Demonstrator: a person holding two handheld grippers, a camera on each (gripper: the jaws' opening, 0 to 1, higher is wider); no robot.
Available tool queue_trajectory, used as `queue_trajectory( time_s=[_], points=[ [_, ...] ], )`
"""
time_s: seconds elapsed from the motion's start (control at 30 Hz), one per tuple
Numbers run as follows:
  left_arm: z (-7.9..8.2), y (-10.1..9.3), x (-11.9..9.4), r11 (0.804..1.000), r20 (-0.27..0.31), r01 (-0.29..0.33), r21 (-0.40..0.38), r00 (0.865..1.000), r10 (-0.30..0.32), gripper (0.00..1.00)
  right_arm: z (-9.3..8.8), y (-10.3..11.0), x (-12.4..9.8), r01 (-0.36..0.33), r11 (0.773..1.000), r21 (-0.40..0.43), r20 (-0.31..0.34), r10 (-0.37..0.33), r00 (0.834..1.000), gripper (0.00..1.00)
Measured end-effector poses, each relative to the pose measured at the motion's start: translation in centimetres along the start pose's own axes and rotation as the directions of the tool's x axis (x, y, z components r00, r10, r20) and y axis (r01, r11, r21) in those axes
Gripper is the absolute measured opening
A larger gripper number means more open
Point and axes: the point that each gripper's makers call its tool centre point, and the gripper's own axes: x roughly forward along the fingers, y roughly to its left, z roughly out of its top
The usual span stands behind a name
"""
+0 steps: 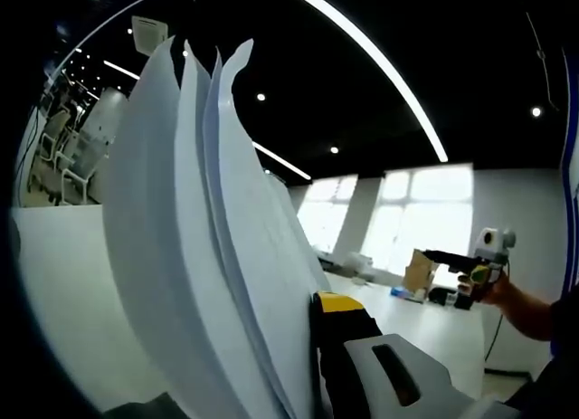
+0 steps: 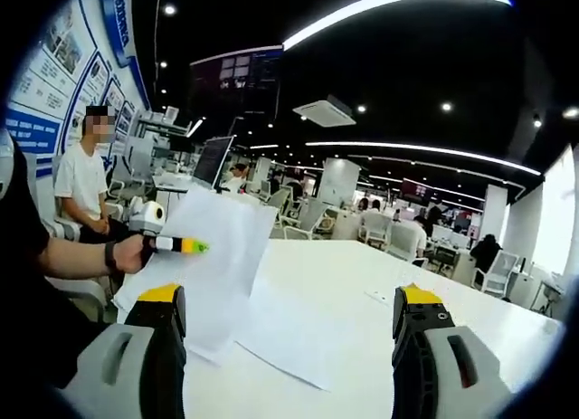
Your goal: Organize the stack of printing papers by aligning and flattening the scattered papers on the table
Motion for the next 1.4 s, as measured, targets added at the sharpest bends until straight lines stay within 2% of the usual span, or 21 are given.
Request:
queue_trajectory(
  time_s=[0.3, 0.43, 0.67, 0.87, 1.0, 1.4],
  points=[
    [0.1, 0.2, -0.1, 1.0, 0.0, 0.0, 0.0, 1.0, 0.0, 0.08, -1.6, 0.6, 0.8, -0.003, 1.0, 0.024, -0.016, 0.004, 1.0, 0.9],
    [0.1, 0.3, -0.1, 1.0, 0.0, 0.001, 0.0, 1.0, -0.001, 0.08, -1.7, 0.4, 1.1, 0.037, 0.999, 0.039, 0.006, -0.038, 0.999, 0.89],
    [0.2, 0.3, -0.2, 1.0, 0.001, 0.002, -0.001, 1.0, -0.002, 0.08, -2.1, 0.1, 1.5, 0.073, 0.996, 0.048, 0.006, -0.074, 0.997, 0.89],
    [0.2, 0.3, -0.2, 1.0, 0.002, 0.002, -0.002, 1.0, -0.002, 0.08, -3.2, -0.6, 1.6, 0.129, 0.99, 0.061, -0.01, -0.129, 0.992, 0.88],
    [0.2, 0.3, -0.2, 1.0, 0.002, 0.003, -0.002, 1.0, -0.003, 0.08, -4.2, -0.8, 1.6, 0.199, 0.977, 0.077, -0.036, -0.197, 0.98, 0.88],
    [0.3, 0.1, -0.2, 1.0, 0.007, 0.004, -0.006, 1.0, -0.004, 0.08, -6.1, -0.2, 2.1, 0.259, 0.962, 0.086, -0.073, -0.253, 0.965, 0.88]
  ],
)
